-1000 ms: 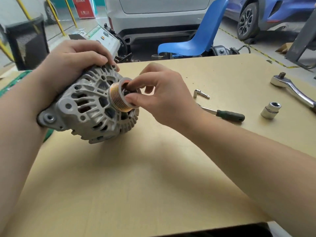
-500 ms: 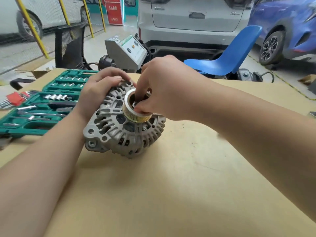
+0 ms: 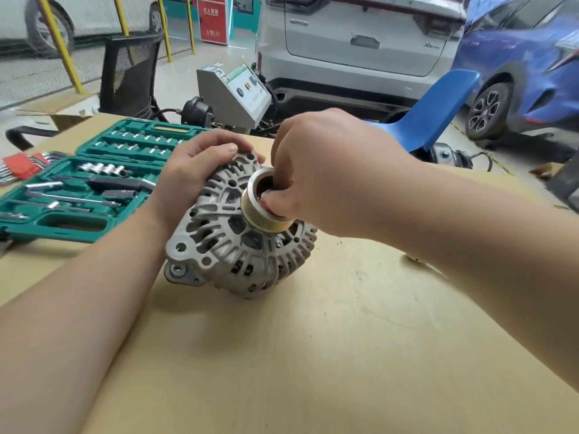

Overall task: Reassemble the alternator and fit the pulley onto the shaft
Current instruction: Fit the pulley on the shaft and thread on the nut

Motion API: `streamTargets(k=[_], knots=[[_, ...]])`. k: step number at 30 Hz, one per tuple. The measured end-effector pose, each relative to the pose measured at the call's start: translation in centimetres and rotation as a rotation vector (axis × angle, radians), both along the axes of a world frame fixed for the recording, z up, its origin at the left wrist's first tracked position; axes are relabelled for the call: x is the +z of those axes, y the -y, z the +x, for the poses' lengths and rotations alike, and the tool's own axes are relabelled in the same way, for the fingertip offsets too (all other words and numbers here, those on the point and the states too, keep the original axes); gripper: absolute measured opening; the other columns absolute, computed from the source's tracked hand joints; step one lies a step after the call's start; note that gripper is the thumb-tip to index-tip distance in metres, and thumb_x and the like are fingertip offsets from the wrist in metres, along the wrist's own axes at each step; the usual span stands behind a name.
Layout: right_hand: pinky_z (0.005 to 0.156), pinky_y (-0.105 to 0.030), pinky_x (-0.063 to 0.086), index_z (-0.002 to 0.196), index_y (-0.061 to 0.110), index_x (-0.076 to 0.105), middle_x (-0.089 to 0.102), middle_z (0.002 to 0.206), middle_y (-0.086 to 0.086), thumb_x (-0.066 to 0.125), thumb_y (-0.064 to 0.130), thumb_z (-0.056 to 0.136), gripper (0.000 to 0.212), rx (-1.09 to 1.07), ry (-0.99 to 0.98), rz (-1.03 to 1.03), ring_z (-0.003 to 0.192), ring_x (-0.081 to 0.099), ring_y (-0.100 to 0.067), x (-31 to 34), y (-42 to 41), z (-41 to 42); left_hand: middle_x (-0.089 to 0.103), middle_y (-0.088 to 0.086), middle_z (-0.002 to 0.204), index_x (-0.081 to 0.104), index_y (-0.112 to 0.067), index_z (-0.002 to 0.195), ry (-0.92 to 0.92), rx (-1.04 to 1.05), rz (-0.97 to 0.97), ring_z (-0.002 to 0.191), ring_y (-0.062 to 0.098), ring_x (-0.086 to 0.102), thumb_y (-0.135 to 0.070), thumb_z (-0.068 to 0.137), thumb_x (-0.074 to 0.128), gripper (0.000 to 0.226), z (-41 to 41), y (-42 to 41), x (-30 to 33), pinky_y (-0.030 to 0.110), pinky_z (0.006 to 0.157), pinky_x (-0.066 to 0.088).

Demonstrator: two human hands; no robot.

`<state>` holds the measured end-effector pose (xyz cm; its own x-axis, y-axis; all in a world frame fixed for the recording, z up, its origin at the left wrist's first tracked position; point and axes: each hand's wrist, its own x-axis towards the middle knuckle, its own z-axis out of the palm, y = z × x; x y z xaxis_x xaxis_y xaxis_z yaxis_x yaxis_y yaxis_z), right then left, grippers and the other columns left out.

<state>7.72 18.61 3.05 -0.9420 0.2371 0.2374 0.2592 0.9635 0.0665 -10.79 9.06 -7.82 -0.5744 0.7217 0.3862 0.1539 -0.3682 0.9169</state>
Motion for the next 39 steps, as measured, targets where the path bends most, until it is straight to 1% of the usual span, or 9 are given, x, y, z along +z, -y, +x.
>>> streamTargets(k=[8,12,16,21,27,32,35,37,39], knots=[[0.078,-0.040,0.056,0.110,0.037,0.079,0.057,0.128,0.016,0.068,0.040,0.095,0.018,0.191,0.108,0.101,0.111,0.058,-0.020,1.6,0.6,1.1,0.078,-0.001,0.086,0.082,-0.024,0.093,-0.016,0.019,0.003,0.082,0.012,0.074,-0.013,0.103,0.052,0.034,0.0,0.1,0.0,0.023,0.073,0.059],[0.070,-0.038,0.053,0.100,0.035,0.076,0.042,0.078,0.021,0.066,0.039,0.092,0.013,0.223,0.175,0.191,0.066,0.044,-0.010,2.1,1.0,0.0,0.075,-0.002,0.083,0.079,-0.018,0.093,-0.038,0.031,0.011,0.080,0.011,0.071,-0.013,0.103,0.050,0.032,0.0,0.1,-0.1,0.022,0.072,0.056],[0.071,-0.041,0.052,0.088,0.028,0.072,0.032,0.070,0.019,0.064,0.035,0.092,0.012,0.223,0.171,0.189,0.059,0.034,-0.011,1.8,1.5,-0.6,0.075,-0.002,0.079,0.075,-0.011,0.096,-0.031,0.039,0.009,0.077,0.010,0.071,-0.011,0.103,0.050,0.027,0.0,0.1,-0.2,0.020,0.069,0.056],[0.058,-0.030,0.034,0.073,0.027,0.058,0.033,0.063,0.019,0.067,0.035,0.095,0.025,0.148,0.110,0.128,0.054,0.031,-0.003,1.6,2.0,0.2,0.076,0.003,0.083,0.077,-0.012,0.096,0.024,0.056,0.004,0.080,0.015,0.072,-0.019,0.097,0.056,0.023,-0.1,0.2,-0.3,0.024,0.072,0.058],[0.051,-0.025,0.027,0.078,0.024,0.060,0.036,0.064,0.016,0.067,0.032,0.094,0.019,0.134,0.188,0.113,0.054,0.032,-0.004,2.4,2.4,0.2,0.074,0.008,0.086,0.075,-0.006,0.102,0.057,0.066,-0.024,0.082,0.020,0.071,-0.022,0.095,0.058,0.024,-0.4,0.3,-0.5,0.029,0.074,0.060],[0.049,-0.023,0.032,0.072,0.025,0.064,0.043,0.060,0.014,0.072,0.038,0.087,0.021,0.057,0.160,0.098,0.052,0.038,-0.003,1.5,2.3,-1.4,0.067,0.018,0.090,0.074,-0.001,0.096,0.009,0.074,-0.046,0.084,0.027,0.064,-0.024,0.098,0.056,0.029,-0.3,0.7,-0.2,0.034,0.076,0.056],[0.047,-0.023,0.030,0.064,0.025,0.057,0.044,0.059,0.013,0.072,0.040,0.087,0.031,0.041,0.174,0.088,0.051,0.038,-0.003,1.6,2.1,-1.4,0.055,0.031,0.086,0.057,0.019,0.093,-0.034,0.071,-0.077,0.083,0.031,0.050,-0.027,0.099,0.055,0.046,-0.1,0.9,0.2,0.043,0.076,0.044],[0.047,-0.021,0.035,0.063,0.025,0.055,0.047,0.060,0.012,0.071,0.040,0.090,0.035,0.020,0.150,0.041,0.051,0.040,-0.004,1.7,1.8,-1.0,0.050,0.038,0.084,0.053,0.023,0.092,-0.058,0.092,-0.086,0.081,0.029,0.046,-0.027,0.099,0.054,0.050,-0.2,0.8,0.0,0.037,0.071,0.044],[0.051,-0.021,0.041,0.070,0.020,0.062,0.052,0.063,0.009,0.070,0.041,0.093,0.032,-0.007,0.135,-0.015,0.053,0.044,-0.005,1.6,1.7,-0.5,0.052,0.025,0.077,0.054,0.021,0.088,-0.069,0.126,-0.118,0.072,0.023,0.049,-0.027,0.098,0.057,0.049,-0.2,0.7,0.1,0.026,0.064,0.046]])
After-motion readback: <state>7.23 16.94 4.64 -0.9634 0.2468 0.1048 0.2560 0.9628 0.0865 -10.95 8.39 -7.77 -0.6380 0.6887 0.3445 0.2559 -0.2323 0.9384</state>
